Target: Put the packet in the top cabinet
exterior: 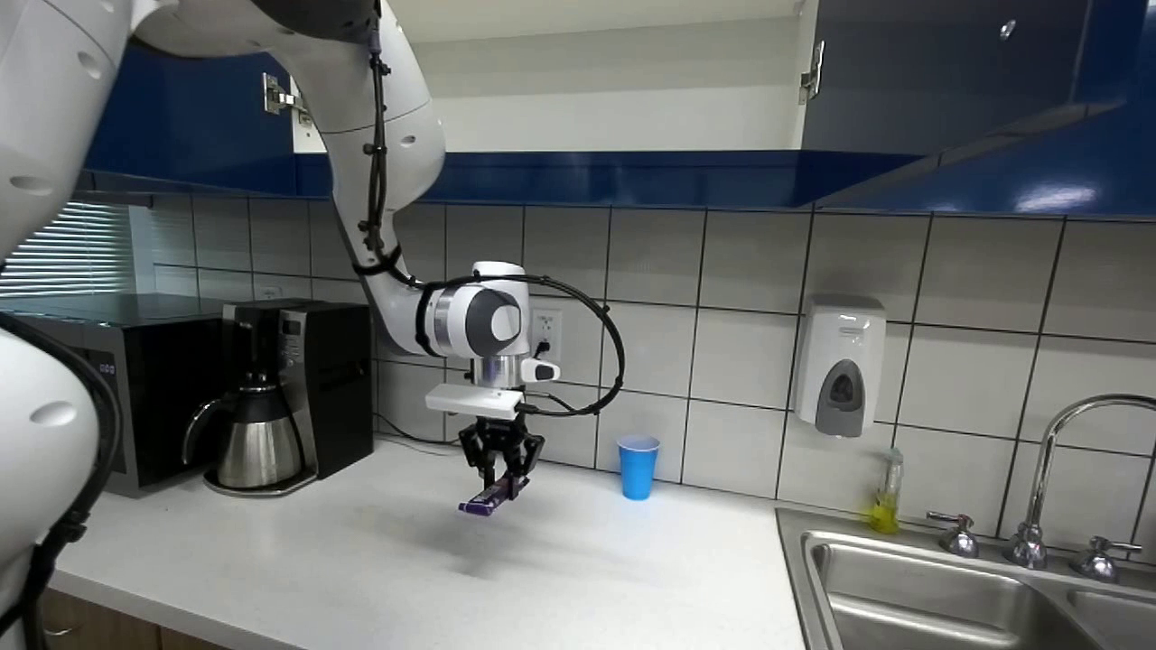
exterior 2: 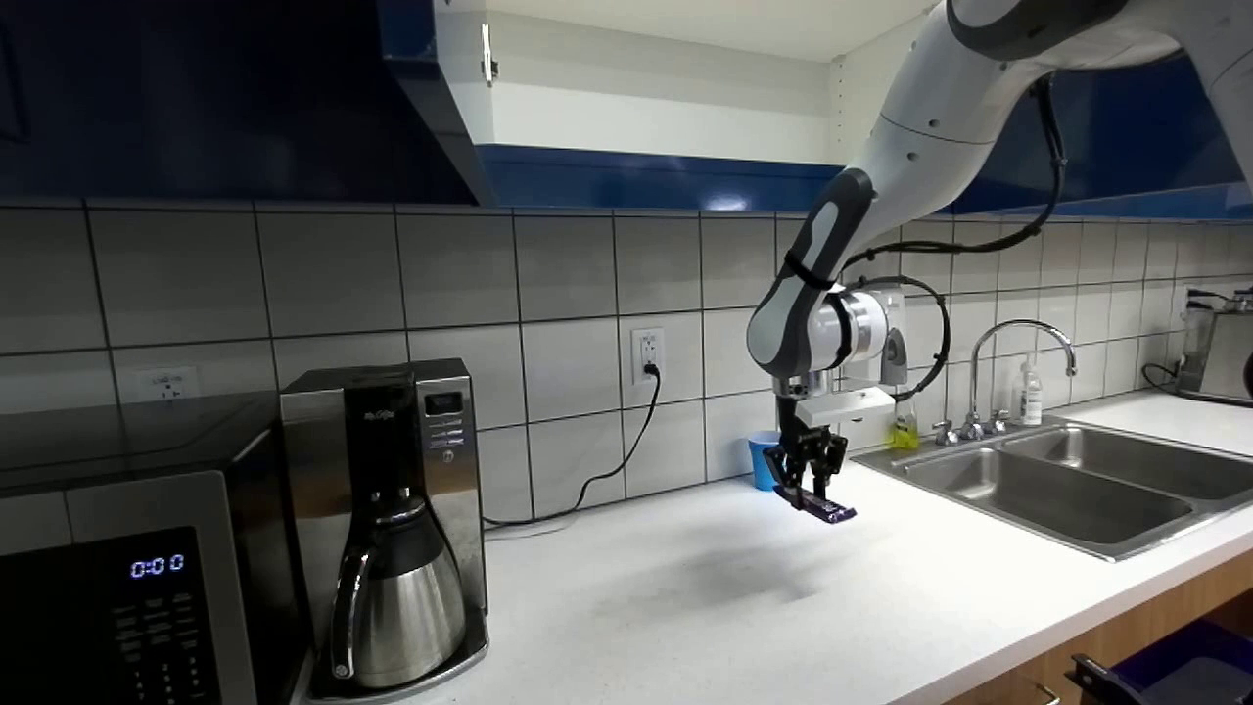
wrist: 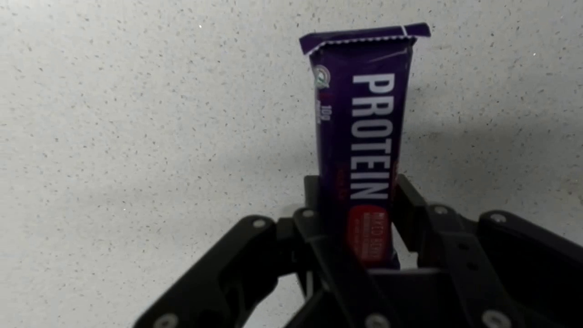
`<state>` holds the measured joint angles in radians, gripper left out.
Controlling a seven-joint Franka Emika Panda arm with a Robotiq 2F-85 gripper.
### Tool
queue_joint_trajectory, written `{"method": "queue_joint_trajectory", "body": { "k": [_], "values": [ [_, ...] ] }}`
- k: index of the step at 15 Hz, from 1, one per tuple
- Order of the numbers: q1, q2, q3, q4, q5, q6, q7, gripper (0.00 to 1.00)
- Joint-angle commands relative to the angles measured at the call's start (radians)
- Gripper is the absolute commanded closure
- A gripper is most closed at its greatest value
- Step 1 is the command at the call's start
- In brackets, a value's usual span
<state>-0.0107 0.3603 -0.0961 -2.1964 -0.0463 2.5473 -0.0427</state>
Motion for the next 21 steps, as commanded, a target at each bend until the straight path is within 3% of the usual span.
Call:
{"method": "queue_joint_trajectory", "body": {
  "k": [1, 12, 13, 21],
  "values": [
    [-0.014, -0.004, 0.013, -0.002, -0.009, -0.003, 0.007, 0.59],
    [-0.014, -0.007, 0.012, -0.006, -0.009, -0.003, 0.009, 0.59],
    [-0.014, -0.007, 0.012, -0.006, -0.009, -0.003, 0.009, 0.84],
    [-0.034, -0.061, 0.025, -0.075, 0.017, 0.014, -0.025, 0.84]
  ]
}}
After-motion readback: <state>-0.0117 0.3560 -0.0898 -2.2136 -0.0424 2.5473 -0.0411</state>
